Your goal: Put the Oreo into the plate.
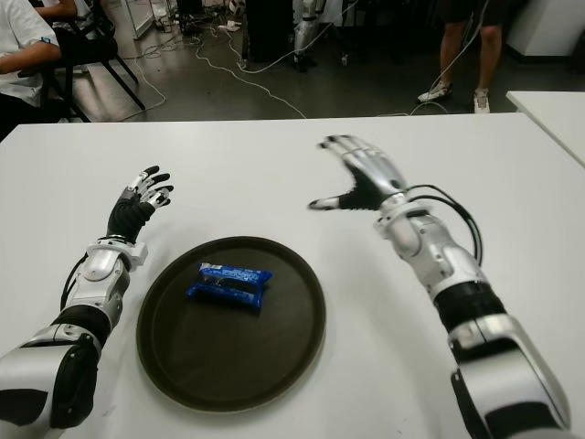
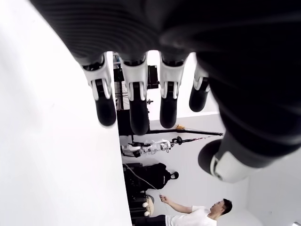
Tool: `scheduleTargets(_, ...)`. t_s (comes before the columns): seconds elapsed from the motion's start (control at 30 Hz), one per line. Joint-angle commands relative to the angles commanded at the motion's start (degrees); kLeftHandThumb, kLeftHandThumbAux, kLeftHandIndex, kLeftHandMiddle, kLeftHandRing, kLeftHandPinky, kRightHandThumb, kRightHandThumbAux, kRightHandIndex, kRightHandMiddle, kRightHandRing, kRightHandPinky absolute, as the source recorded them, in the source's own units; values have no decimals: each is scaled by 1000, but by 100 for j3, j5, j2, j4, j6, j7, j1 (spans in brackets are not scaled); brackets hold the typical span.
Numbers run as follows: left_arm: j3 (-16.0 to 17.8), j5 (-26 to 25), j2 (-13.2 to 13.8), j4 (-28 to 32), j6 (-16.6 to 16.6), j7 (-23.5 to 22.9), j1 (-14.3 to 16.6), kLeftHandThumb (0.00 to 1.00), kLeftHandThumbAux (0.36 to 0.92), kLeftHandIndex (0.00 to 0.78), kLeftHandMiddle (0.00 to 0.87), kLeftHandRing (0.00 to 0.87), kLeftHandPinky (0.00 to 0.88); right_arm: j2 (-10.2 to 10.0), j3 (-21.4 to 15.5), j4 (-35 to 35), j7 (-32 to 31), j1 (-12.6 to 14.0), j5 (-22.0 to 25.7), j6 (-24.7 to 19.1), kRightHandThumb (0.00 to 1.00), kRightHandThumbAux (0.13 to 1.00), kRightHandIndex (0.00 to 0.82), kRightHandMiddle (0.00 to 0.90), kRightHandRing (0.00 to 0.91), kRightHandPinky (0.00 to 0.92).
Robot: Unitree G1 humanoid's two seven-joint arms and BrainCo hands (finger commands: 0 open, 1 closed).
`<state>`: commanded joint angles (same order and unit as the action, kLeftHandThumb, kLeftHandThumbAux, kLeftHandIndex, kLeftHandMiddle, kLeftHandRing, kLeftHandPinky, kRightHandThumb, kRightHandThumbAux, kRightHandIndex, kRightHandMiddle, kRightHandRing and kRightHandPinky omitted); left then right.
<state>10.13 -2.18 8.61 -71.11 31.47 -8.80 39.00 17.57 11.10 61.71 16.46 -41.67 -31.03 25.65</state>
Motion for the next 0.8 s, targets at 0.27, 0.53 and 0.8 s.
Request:
scheduleTargets(0.27, -23, 7, -5, 12, 41, -38, -3, 204, 642, 108, 176, 169, 192, -483, -1334, 1018, -1163, -99, 1767, 313, 22, 571, 116, 204, 214, 247)
scheduleTargets(0.53, -44, 20, 3, 15, 47, -12, -1, 180, 637, 104, 175, 171, 198, -583, -1856, 1313, -1291, -118, 2394, 498, 74, 567, 173, 258, 271, 294)
scheduleTargets(0.8, -68, 56, 8, 5, 64, 1, -2, 176, 638, 105, 179, 175, 198, -743, -2015, 1340, -843, -144, 2501, 661, 127, 576, 214, 295, 308, 316)
